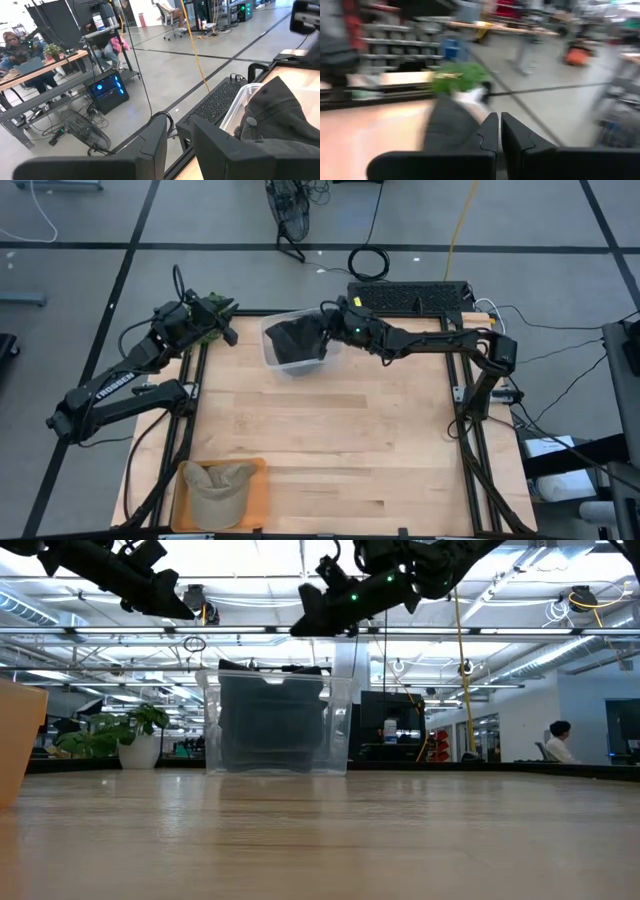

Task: Pick & Place hat
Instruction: Put the black cap into the transparent bin

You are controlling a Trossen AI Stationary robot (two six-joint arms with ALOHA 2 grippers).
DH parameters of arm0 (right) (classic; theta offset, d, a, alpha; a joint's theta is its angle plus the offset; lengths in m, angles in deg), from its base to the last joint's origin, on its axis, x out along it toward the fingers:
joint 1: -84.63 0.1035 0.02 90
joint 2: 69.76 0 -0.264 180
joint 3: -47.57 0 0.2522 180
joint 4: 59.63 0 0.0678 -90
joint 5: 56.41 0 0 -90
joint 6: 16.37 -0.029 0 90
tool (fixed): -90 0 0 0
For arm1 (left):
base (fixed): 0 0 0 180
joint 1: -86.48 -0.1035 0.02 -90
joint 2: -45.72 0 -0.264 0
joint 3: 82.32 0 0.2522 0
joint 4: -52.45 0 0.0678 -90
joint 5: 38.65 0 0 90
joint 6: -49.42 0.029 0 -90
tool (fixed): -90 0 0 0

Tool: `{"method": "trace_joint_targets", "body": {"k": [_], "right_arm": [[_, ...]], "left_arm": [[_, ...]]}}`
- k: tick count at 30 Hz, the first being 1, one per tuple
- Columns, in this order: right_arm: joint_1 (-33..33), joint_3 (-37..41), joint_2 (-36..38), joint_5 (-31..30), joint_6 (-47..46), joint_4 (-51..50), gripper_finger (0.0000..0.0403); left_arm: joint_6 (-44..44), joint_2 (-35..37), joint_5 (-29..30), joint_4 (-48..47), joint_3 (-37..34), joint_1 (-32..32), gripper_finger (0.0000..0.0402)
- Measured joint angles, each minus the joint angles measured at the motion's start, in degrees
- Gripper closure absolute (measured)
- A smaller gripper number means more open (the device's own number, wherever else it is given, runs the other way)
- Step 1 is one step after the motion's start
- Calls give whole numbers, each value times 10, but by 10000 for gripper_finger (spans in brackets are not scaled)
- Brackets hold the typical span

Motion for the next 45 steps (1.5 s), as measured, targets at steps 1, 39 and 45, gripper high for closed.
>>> {"method": "trace_joint_targets", "body": {"k": [1, 39, 45], "right_arm": [[-3, 0, 0, -26, 7, 1, 402], [-10, 131, -5, 48, -33, 77, 403], [-3, 131, -2, 49, -33, 84, 403]], "left_arm": [[0, 0, 0, 0, 0, 0, 304], [-4, -13, -50, 6, 0, 0, 304], [-20, -44, -157, -1, 0, 0, 304]]}}
